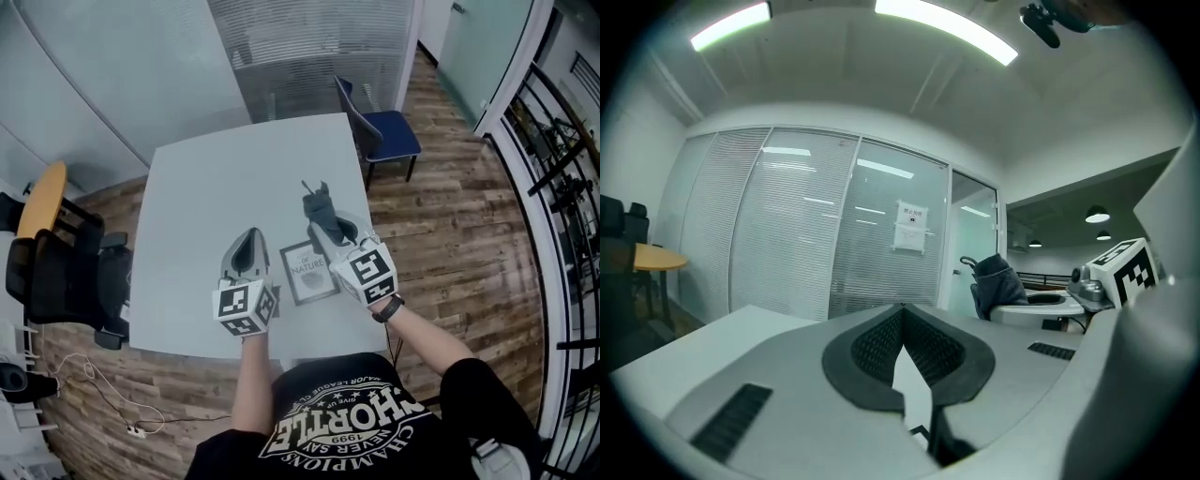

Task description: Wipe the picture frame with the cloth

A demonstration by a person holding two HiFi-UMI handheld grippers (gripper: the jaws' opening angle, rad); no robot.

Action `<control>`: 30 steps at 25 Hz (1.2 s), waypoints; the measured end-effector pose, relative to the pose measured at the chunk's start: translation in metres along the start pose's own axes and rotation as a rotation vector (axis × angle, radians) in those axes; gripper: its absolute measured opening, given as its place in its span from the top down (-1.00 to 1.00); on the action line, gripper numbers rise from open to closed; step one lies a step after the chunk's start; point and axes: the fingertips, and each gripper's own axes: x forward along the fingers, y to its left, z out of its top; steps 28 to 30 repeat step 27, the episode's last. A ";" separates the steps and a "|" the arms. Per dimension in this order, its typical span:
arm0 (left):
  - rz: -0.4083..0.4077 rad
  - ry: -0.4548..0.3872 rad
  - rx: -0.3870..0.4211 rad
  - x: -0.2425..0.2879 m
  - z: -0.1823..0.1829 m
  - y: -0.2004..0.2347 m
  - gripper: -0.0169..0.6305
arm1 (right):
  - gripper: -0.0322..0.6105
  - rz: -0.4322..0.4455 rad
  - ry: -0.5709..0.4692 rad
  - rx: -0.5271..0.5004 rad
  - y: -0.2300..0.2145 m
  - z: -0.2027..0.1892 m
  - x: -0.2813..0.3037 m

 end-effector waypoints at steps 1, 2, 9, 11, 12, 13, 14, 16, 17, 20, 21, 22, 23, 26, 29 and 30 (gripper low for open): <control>-0.004 0.003 -0.007 -0.003 -0.002 0.002 0.94 | 0.67 -0.008 0.003 -0.004 0.002 0.001 -0.001; -0.010 0.010 -0.016 -0.005 -0.005 0.004 0.94 | 0.67 -0.015 0.006 -0.005 0.003 0.002 -0.002; -0.068 0.003 -0.006 -0.002 -0.007 0.010 0.94 | 0.68 -0.022 -0.009 -0.060 0.008 0.010 0.012; -0.082 0.002 0.006 -0.007 -0.018 0.006 0.94 | 0.68 -0.019 -0.006 -0.062 0.016 -0.003 0.007; -0.085 0.007 0.007 -0.011 -0.024 0.005 0.94 | 0.68 -0.020 -0.001 -0.056 0.018 -0.009 0.004; -0.087 0.012 0.006 -0.014 -0.029 0.004 0.94 | 0.68 -0.022 0.004 -0.045 0.019 -0.015 0.002; -0.090 0.017 0.003 -0.016 -0.033 0.004 0.94 | 0.68 -0.025 0.008 -0.032 0.019 -0.019 0.001; -0.096 0.026 -0.005 -0.019 -0.040 0.005 0.94 | 0.68 -0.036 0.020 -0.019 0.017 -0.026 -0.001; -0.100 0.031 -0.007 -0.021 -0.043 0.005 0.94 | 0.68 -0.041 0.027 -0.018 0.015 -0.029 -0.001; -0.112 0.039 0.001 -0.023 -0.045 0.006 0.94 | 0.68 -0.045 0.049 -0.036 0.007 -0.028 -0.003; -0.112 0.040 0.002 -0.023 -0.044 0.006 0.94 | 0.68 -0.045 0.055 -0.048 0.004 -0.026 -0.004; -0.112 0.041 0.000 -0.023 -0.045 0.006 0.94 | 0.68 -0.047 0.060 -0.058 -0.001 -0.024 -0.004; -0.110 0.043 -0.004 -0.022 -0.047 0.007 0.94 | 0.68 -0.051 0.064 -0.064 -0.005 -0.024 -0.005; -0.109 0.052 -0.018 -0.019 -0.055 0.011 0.94 | 0.68 -0.068 0.076 -0.067 -0.014 -0.028 -0.002; -0.109 0.056 -0.021 -0.018 -0.058 0.013 0.94 | 0.68 -0.072 0.082 -0.067 -0.016 -0.030 -0.001; -0.109 0.056 -0.021 -0.018 -0.058 0.013 0.94 | 0.68 -0.072 0.082 -0.067 -0.016 -0.030 -0.001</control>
